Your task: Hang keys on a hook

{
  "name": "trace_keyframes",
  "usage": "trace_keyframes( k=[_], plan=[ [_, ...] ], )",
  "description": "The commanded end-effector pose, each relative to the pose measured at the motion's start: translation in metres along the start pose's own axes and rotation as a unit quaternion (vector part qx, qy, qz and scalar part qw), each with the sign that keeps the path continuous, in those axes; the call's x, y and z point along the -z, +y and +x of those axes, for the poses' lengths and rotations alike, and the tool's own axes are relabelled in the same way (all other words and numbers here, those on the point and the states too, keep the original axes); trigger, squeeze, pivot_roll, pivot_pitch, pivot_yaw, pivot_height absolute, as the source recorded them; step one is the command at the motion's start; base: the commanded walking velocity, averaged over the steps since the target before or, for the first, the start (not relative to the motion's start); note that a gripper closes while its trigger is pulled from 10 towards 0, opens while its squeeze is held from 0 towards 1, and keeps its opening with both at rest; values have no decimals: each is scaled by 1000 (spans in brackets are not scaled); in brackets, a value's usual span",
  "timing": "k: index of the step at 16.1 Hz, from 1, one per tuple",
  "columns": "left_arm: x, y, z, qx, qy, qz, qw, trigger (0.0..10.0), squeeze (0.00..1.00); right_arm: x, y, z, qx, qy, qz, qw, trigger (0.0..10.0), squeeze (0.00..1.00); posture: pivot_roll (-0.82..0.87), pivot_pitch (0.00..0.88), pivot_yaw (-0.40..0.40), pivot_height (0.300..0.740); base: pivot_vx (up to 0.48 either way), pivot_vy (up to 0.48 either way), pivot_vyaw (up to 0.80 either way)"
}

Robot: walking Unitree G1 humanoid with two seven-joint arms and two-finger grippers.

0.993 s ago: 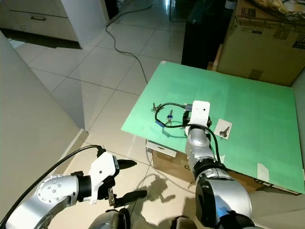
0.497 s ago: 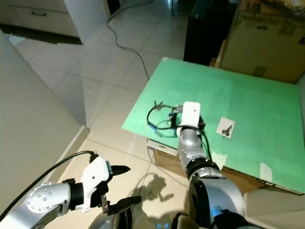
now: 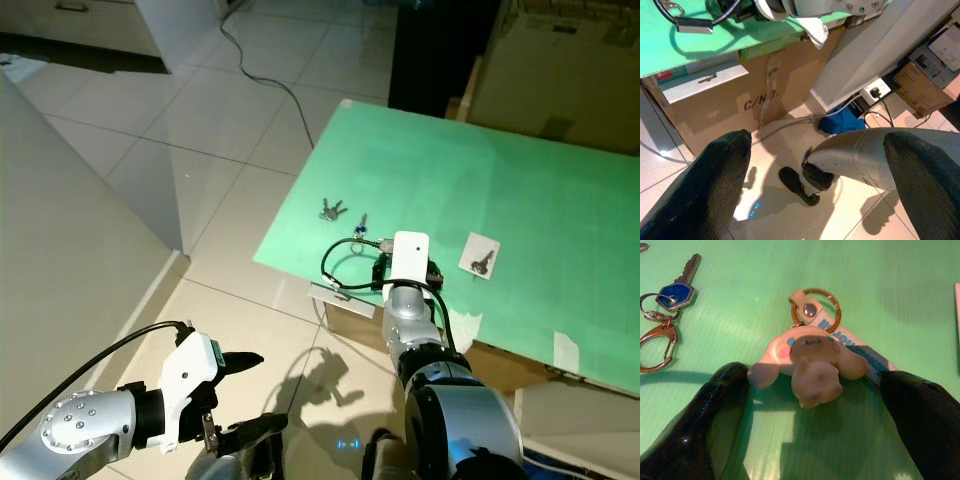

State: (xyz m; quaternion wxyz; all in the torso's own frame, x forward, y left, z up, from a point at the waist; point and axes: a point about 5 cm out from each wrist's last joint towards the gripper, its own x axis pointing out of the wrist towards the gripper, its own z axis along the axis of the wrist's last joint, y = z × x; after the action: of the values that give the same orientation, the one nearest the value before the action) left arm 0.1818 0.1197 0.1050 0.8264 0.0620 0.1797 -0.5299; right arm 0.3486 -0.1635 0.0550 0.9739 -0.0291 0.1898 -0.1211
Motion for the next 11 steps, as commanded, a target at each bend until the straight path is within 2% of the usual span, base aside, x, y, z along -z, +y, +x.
trace_keyframes(
  k=[1,2,3,8,9,11],
  plan=[
    [-1,-2,-3,-3,1,-2,1000,10000,0,16,6,-4,-13,40,9,999,10000,0,217,311,130,740,0,0,0],
    [-2,-2,-4,-4,0,-3,1000,10000,0,17,8,-5,-19,41,9,999,2510,0,217,311,130,740,0,0,0],
    [-2,-1,-4,-5,0,-3,1000,10000,0,16,9,-5,-26,40,5,999,0,0,216,308,132,740,0,0,0],
    [-1,2,0,-10,-1,-5,1000,10000,0,11,11,-4,-33,15,-28,999,0,0,202,294,125,740,0,0,0],
    [-2,4,4,-10,-5,-6,1000,10000,0,11,14,-5,-39,9,-47,998,0,0,186,280,116,740,0,0,0],
    [-3,6,9,-9,-11,-6,1000,10000,0,12,15,-6,-45,6,-54,998,0,0,173,266,108,740,0,0,0]
  ],
)
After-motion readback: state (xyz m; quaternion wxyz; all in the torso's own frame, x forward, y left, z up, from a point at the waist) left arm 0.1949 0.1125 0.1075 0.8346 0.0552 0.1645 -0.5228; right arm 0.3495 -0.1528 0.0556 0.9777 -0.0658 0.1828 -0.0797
